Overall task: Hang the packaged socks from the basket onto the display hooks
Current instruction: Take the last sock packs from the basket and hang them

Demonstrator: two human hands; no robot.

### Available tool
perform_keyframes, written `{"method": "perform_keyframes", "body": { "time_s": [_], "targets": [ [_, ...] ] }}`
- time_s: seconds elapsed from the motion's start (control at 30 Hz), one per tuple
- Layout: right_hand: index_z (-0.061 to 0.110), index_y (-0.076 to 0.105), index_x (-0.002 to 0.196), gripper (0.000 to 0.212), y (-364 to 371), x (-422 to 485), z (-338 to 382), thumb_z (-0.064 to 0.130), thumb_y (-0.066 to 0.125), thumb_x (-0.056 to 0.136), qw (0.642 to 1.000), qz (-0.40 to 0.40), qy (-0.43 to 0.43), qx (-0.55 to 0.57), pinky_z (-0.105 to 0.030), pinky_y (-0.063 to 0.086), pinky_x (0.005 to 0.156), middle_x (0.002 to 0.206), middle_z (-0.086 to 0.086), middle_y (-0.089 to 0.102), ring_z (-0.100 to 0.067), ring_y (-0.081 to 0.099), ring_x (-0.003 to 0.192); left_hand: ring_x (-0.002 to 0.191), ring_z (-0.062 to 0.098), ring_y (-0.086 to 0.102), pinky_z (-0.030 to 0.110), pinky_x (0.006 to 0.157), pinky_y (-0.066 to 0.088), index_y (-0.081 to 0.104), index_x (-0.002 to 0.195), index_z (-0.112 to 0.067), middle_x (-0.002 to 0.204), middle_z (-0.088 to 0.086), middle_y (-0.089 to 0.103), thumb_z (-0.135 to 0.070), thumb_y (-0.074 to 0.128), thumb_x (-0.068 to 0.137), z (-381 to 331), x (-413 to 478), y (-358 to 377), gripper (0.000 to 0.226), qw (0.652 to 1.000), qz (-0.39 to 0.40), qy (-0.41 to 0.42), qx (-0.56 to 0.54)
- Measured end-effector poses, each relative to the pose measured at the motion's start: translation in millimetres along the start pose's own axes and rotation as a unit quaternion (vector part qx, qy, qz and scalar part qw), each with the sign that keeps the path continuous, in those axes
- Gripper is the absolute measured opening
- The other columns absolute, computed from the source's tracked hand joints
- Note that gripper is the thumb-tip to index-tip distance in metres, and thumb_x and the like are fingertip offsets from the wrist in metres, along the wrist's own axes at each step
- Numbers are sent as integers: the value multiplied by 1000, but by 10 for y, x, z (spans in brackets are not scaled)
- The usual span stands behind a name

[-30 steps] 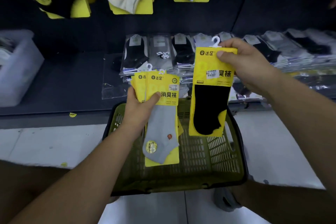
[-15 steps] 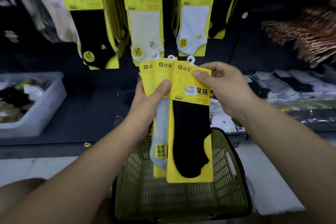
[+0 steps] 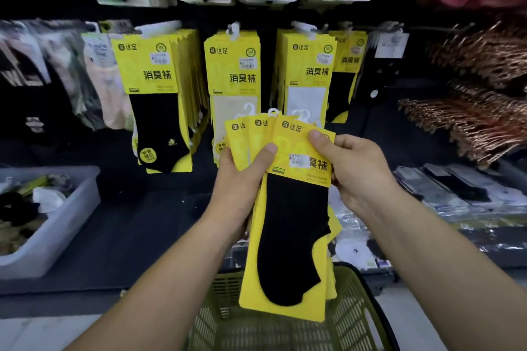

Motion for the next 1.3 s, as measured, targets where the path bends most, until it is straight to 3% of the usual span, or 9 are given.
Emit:
{"method": "perform_keyframes", "body": {
  "time_s": [0.13,0.23,0.33,0.53,0.67,0.9,1.03,1.2,1.3],
  "targets": [
    [5,69,83,26,16,130,1,28,80,84,999,28,13,38,-22,50,43,73,-7,75,-13,67,51,102,10,78,24,76,63,56,131,-33,112,-11,81,-41,93,70,-58,141,19,71,1000,22,18,7],
    [5,74,97,28,33,202,26,30,75,84,994,69,21,85,-28,58,54,92,-13,78,-24,76,74,103,11,78,21,74,62,56,134,-31,115,-10,80,-38,92,68,-126,212,30,75,999,32,39,-2],
    [3,70,110,36,52,260,76,31,70,89,989,82,17,125,-36,62,69,108,-16,76,-31,75,98,108,12,77,28,86,61,55,137,-31,119,-9,79,-41,93,66,-189,246,69,81,998,30,57,1],
    [4,69,116,39,115,368,186,34,67,92,991,89,-18,99,-44,63,81,112,-17,75,-33,73,103,114,16,75,46,106,55,55,137,-32,122,-7,79,-42,92,68,-213,302,74,78,998,21,54,-29],
    [5,70,116,39,102,451,292,35,63,93,993,88,-39,61,-44,62,82,112,-15,75,-32,73,103,108,14,77,37,93,60,55,138,-33,117,-10,80,-45,95,62,-266,362,12,87,997,5,68,-33],
    [11,71,106,28,-254,896,704,31,51,106,994,-64,-81,25,-34,62,64,98,-8,79,-23,77,87,100,12,79,31,83,60,61,120,-41,110,-12,81,-27,90,75,-311,468,-205,55,995,-39,90,0],
    [9,70,104,30,-172,1124,898,30,49,107,991,-76,-112,-15,-43,62,77,100,-9,78,-26,76,91,96,10,79,20,72,62,61,119,-41,109,-12,81,-22,88,81,-340,482,-261,50,993,-43,107,14],
    [12,69,94,29,23,1296,1052,32,51,106,986,-76,-139,-44,-37,63,70,87,-1,77,-21,76,81,96,11,79,19,71,62,60,119,-41,109,-12,80,-32,89,74,-364,474,-282,54,994,-38,106,14],
    [8,68,103,33,102,1367,1059,35,50,105,982,-80,-148,-84,-52,55,96,105,-14,75,-35,71,102,96,10,79,23,72,63,61,115,-47,109,-13,80,-43,87,63,-352,473,-280,58,994,-33,101,16]
  ]
}}
Point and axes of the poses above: each hand's wrist, its own x-axis towards the middle knuckle, its own y-axis out of the palm, z = x × y, the point moved 8 cm from there along x, towards the middle knuckle
